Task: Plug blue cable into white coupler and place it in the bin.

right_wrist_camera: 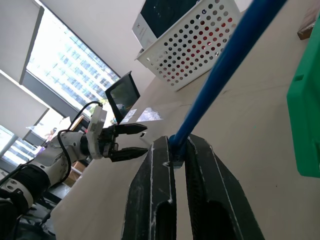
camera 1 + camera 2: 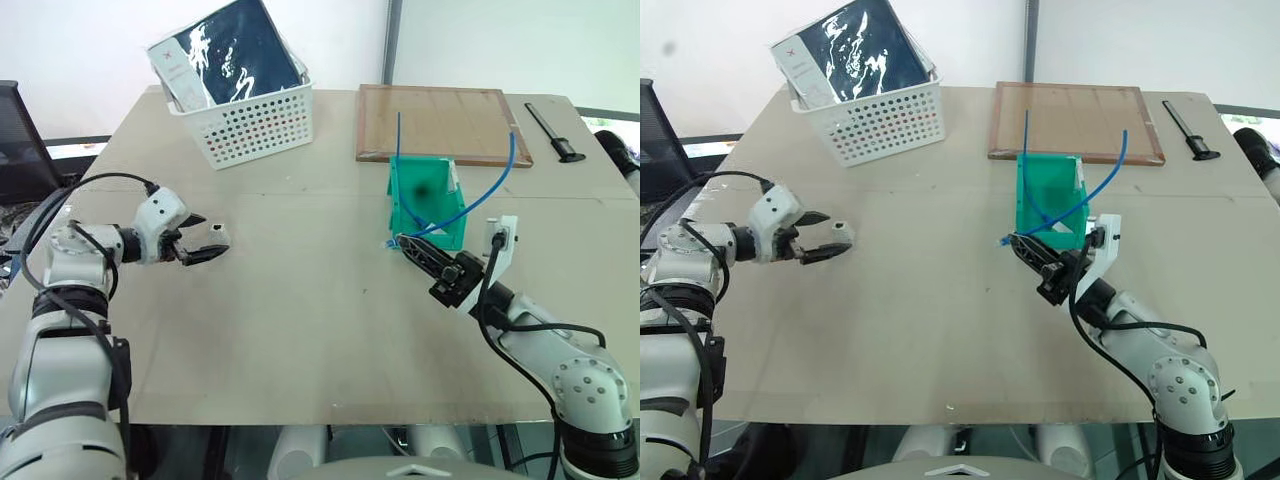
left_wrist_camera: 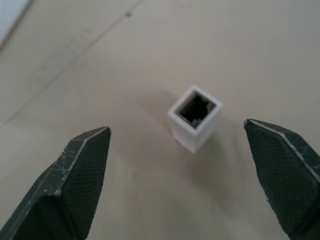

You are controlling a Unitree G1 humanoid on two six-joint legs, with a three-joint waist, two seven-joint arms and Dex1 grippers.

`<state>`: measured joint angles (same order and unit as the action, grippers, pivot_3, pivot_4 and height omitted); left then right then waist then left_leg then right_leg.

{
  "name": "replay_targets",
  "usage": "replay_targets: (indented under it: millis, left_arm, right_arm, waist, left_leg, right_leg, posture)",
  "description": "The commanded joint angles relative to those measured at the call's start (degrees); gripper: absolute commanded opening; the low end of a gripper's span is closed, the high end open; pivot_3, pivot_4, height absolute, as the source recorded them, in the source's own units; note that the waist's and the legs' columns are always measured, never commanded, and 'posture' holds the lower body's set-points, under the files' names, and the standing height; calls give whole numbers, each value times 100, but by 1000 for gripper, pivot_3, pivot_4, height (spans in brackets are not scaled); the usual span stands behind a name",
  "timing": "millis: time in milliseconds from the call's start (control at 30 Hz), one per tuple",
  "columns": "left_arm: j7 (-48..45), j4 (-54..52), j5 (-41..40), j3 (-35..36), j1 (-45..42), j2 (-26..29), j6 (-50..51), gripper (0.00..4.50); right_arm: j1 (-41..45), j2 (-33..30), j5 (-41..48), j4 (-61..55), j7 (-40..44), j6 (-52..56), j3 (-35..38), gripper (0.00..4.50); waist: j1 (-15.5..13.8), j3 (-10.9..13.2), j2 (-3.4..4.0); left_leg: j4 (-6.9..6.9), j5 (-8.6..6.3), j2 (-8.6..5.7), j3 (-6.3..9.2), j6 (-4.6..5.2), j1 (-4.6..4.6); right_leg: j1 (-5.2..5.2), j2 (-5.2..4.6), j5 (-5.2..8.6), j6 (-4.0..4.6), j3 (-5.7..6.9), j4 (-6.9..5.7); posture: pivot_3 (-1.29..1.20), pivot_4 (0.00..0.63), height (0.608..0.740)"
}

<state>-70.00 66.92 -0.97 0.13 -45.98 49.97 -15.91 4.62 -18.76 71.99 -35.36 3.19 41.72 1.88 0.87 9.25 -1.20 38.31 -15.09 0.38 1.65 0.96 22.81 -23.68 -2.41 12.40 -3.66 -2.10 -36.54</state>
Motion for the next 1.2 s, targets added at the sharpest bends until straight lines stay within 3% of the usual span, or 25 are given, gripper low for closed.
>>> replay_targets:
  millis: [33, 100, 133, 300, 333, 667, 800, 933, 1200]
  left_arm:
    - [12, 157, 105, 37, -177, 5, -250, 3642]
    - [-8, 220, 71, 97, -210, -51, -275, 2673]
    - [-16, 240, 46, 126, -223, -78, -274, 2673]
    - [-43, 269, -2, 181, -231, -146, -278, 213]
    - [-58, 266, -20, 200, -227, -157, -267, 91]
    - [-219, 205, -122, 411, -164, -159, -20, 91]
    - [-109, 223, -135, 479, -202, -119, 123, 1114]
    - [-14, 236, -77, 485, -323, -159, 196, 2984]
    - [214, 362, 200, 295, -569, -281, 30, 2984]
  right_arm:
    - [-3, -28, 75, -323, -30, -130, 122, 0]
    - [-19, -45, 83, -355, -55, -130, 138, 0]
    - [-29, -51, 87, -370, -68, -132, 144, 0]
    - [-76, -80, 97, -429, -113, -146, 149, 0]
    - [-83, -88, 100, -438, -119, -150, 148, 0]
    - [-39, -129, 35, -398, -95, -161, 74, 0]
    - [-21, -124, -16, -371, -66, -158, 42, 0]
    - [-6, -106, -51, -368, -61, -155, 4, 0]
    - [-80, -90, -101, -452, -100, -182, 25, 0]
  waist:
    - [-3, -1, -2]
    - [-6, -2, -5]
    - [-7, -2, -6]
    - [-4, -2, -8]
    - [-4, -2, -8]
    - [-2, -2, -10]
    - [-2, -2, -10]
    - [-6, -2, -12]
    - [-6, -4, -17]
  left_leg:
    - [0, 0, 0, 0, 0, 0]
    - [0, 0, 1, 1, 0, 0]
    - [0, 0, 1, 1, 0, 0]
    - [1, 0, 1, 1, 0, 0]
    - [1, 0, 1, 1, 0, 0]
    - [2, 0, 1, 3, 0, 0]
    - [2, 0, 1, 2, 0, 0]
    - [3, 0, 1, 4, 0, 0]
    - [4, 0, -1, 5, 0, 0]
  right_leg:
    - [0, 0, 0, 0, 0, -1]
    - [0, 0, 0, 0, 0, -2]
    - [0, 0, 0, 0, 1, -2]
    - [0, -1, 0, 0, 1, -3]
    - [0, -1, 0, 0, 1, -4]
    - [-1, -1, 0, 0, 1, -8]
    - [-1, -1, 0, 0, 1, -10]
    - [-1, -1, 0, 0, 3, -12]
    - [-1, -1, 0, 0, 4, -16]
  posture:
    - [0, 150, 738]
    - [0, 150, 738]
    - [0, 150, 738]
    - [0, 150, 738]
    - [0, 150, 738]
    - [0, 150, 738]
    - [0, 150, 738]
    - [0, 150, 738]
    - [0, 150, 738]
